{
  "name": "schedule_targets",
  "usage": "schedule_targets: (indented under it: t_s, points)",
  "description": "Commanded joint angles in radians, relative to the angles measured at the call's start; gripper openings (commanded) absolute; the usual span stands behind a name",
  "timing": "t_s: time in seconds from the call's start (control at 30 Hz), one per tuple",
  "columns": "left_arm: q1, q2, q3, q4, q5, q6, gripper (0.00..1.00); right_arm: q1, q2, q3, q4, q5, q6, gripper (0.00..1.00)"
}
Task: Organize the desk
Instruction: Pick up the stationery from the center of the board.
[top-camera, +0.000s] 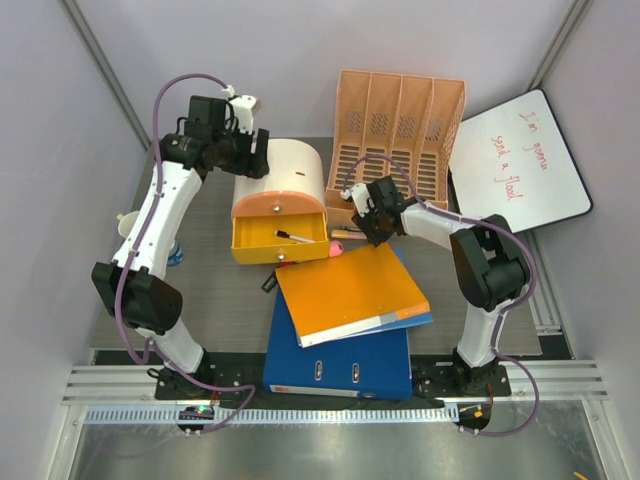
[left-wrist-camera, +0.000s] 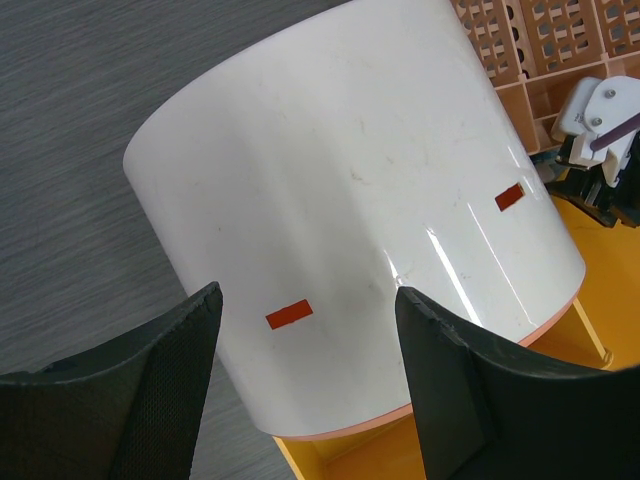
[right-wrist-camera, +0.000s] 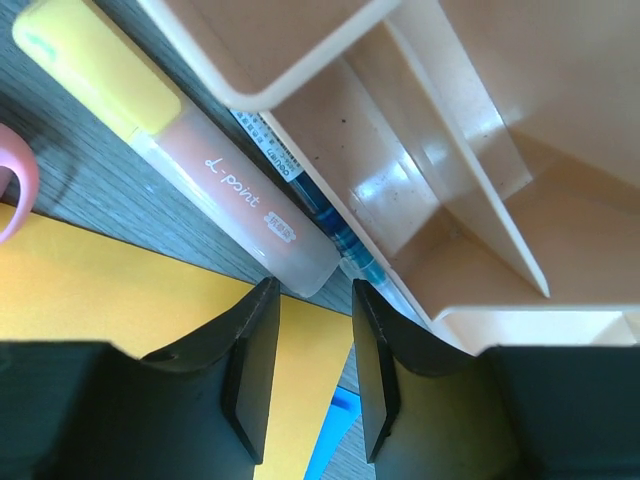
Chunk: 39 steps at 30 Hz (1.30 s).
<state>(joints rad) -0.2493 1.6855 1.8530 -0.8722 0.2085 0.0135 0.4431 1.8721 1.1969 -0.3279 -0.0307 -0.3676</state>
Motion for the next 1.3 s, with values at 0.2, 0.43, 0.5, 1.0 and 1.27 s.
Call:
schedule_targets:
  t_s: [0.2,0.43,0.5,1.0,1.27]
  points:
    - [-0.002,-0.007,0.014,0.027,-0.001,0.026,0.7,-0.009,-0.094,0.05,0.023,0.021,-0.02,0.41]
    - [-0.002,-0.007,0.008,0.029,0.0,0.023,0.7,-0.034,-0.108,0.038,0.029,0.061,-0.028,0.41]
    - [-0.002,-0.007,0.006,0.029,0.0,0.025,0.7,-0.035,-0.093,0.033,0.039,0.072,-0.028,0.4]
    - [-0.004,-0.001,-0.003,0.032,0.0,0.025,0.7,-0.044,-0.185,-0.052,0.105,-0.03,0.053,0.37]
    - [-0.004,-0.009,-0.005,0.033,0.005,0.019,0.7,-0.044,-0.235,-0.102,0.101,-0.072,0.096,0.37]
